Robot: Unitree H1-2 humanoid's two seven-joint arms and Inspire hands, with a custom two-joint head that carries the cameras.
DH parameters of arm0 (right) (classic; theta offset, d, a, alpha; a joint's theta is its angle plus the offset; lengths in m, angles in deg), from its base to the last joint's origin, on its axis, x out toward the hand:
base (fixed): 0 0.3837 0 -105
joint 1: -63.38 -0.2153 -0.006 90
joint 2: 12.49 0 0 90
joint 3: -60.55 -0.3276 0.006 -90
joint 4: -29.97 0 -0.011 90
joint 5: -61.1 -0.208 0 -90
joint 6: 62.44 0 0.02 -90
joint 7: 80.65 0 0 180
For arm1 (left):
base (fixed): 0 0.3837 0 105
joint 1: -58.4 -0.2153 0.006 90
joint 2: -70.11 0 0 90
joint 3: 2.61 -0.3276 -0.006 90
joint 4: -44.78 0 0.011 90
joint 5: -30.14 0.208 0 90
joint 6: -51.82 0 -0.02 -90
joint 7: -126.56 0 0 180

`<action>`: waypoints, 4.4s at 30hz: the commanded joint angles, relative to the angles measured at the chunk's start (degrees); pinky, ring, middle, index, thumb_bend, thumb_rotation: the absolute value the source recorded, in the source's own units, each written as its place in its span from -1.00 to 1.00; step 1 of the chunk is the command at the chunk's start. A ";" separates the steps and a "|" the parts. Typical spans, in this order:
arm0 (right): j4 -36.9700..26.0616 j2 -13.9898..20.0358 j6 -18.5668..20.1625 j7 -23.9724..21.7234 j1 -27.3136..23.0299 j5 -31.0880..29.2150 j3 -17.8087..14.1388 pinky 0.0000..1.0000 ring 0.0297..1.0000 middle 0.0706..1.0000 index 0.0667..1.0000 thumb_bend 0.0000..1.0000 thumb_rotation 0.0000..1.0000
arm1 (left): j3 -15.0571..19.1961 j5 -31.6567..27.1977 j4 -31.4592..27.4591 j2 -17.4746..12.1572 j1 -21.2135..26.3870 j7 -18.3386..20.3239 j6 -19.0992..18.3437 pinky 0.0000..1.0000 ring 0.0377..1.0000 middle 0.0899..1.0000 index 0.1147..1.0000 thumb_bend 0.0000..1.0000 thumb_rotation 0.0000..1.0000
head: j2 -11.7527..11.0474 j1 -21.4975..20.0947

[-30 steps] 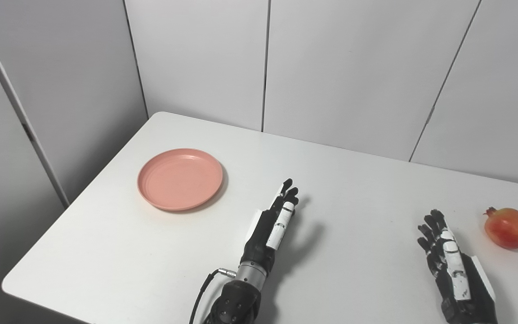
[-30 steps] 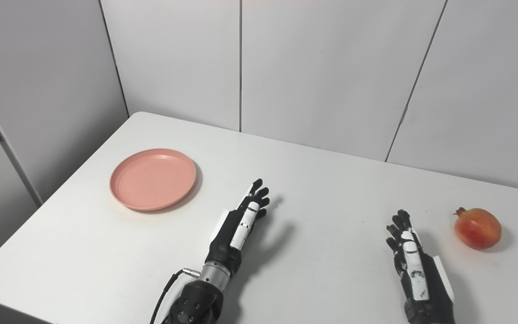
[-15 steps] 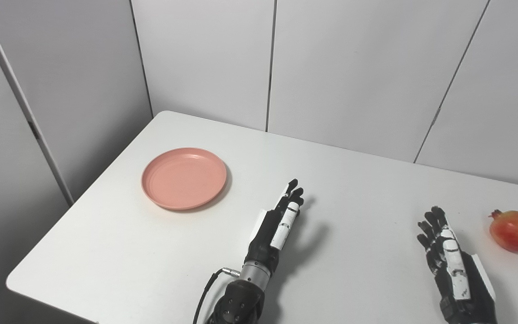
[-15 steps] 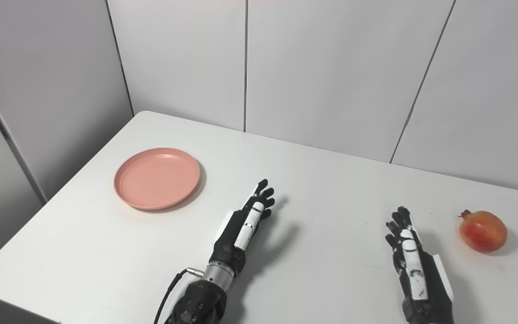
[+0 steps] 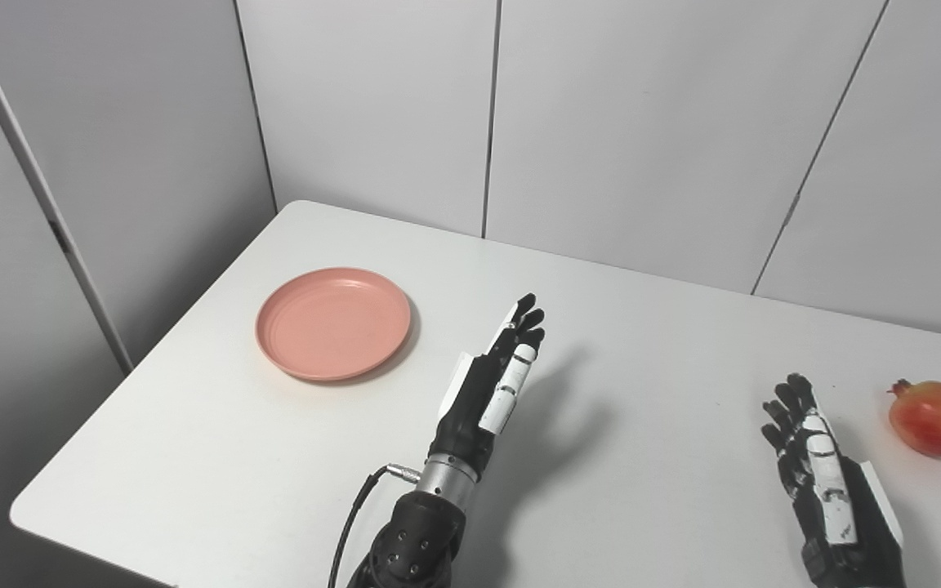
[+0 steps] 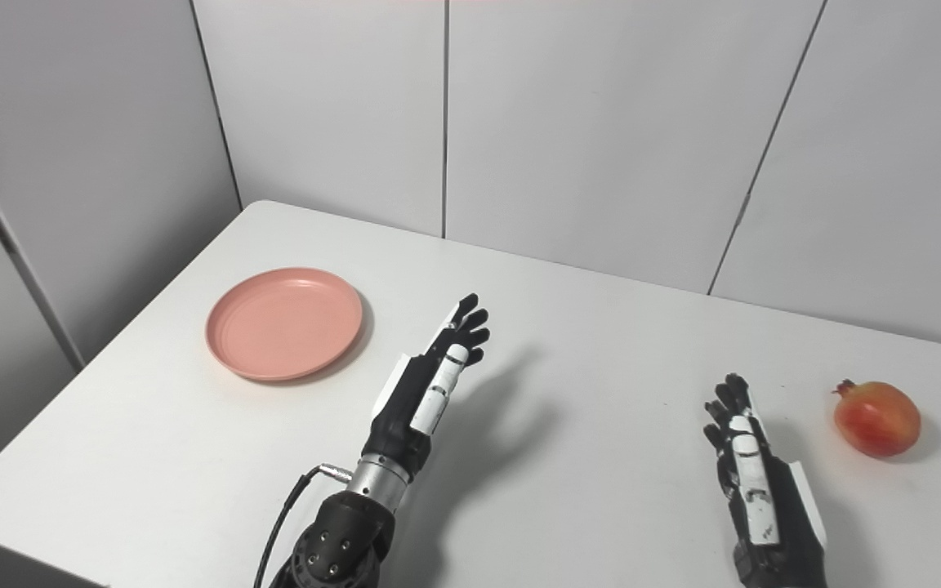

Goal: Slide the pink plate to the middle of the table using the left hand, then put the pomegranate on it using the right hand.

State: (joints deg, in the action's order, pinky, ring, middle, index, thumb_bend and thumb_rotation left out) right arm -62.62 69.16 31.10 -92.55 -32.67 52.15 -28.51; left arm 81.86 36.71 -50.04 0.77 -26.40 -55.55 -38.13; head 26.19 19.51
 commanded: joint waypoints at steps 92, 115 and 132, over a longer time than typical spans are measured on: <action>-0.51 0.88 -0.85 -0.68 -2.03 -2.73 -0.91 1.00 1.00 1.00 1.00 -0.76 1.00 | 34.10 -20.32 1.65 -22.16 13.00 -5.99 -8.25 0.87 0.86 0.88 0.84 -0.37 1.00 | -0.19 3.90; -0.75 1.34 -0.65 -0.27 -2.02 -1.92 -0.83 1.00 1.00 1.00 1.00 -0.83 1.00 | 35.21 -27.08 12.71 -23.62 12.51 -3.25 -3.88 0.91 0.86 0.86 0.83 -0.36 1.00 | -0.21 4.46; -1.26 1.72 -0.51 -0.32 -1.94 -1.71 -0.70 1.00 1.00 1.00 1.00 -0.83 1.00 | 35.50 -31.19 20.77 -24.13 12.66 0.20 -2.20 0.86 0.85 0.83 0.78 -0.30 1.00 | 0.00 4.71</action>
State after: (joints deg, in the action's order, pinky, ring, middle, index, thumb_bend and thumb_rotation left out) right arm -62.13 70.50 31.13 -92.60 -32.79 50.56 -28.91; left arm 117.21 6.28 -28.45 -21.22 -15.66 -56.61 -43.14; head 26.19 24.26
